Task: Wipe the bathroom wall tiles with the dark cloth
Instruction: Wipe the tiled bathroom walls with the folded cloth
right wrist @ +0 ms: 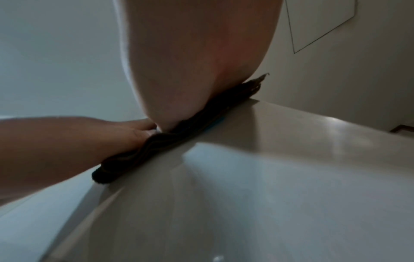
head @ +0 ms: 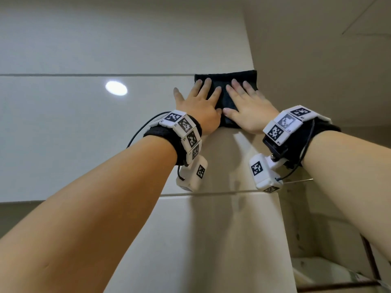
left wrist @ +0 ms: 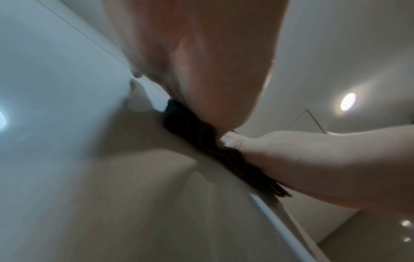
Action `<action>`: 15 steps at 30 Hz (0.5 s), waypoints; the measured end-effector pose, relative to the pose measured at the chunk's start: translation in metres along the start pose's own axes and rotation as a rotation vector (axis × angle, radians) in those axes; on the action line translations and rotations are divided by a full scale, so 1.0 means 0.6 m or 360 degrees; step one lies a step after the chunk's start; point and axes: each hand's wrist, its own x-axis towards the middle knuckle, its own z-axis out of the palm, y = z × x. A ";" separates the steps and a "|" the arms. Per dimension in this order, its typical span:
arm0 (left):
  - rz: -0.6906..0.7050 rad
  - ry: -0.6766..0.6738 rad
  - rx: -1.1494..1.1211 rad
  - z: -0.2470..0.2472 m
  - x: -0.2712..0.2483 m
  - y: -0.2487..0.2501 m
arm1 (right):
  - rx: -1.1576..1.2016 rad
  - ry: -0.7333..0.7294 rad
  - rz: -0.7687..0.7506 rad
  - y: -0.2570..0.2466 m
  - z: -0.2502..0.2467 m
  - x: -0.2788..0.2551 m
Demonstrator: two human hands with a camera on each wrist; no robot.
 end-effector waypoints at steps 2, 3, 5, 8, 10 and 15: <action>0.0020 -0.0013 -0.0001 0.007 -0.006 0.012 | 0.0023 0.0033 0.0025 0.005 0.011 -0.020; 0.0030 -0.0019 -0.0007 0.010 -0.010 0.018 | 0.0031 0.0046 0.0040 0.006 0.017 -0.033; 0.0060 -0.0026 -0.0030 0.018 -0.023 0.030 | 0.0045 0.0048 0.0073 0.006 0.030 -0.060; 0.0083 -0.0030 -0.0052 0.031 -0.048 0.043 | 0.0022 0.0055 0.0102 0.002 0.045 -0.095; 0.0094 -0.0039 -0.0068 0.037 -0.066 0.049 | 0.0009 0.0048 0.0116 -0.002 0.053 -0.116; 0.0111 -0.0092 -0.0039 0.053 -0.122 0.065 | 0.0007 0.0038 0.0112 -0.014 0.077 -0.176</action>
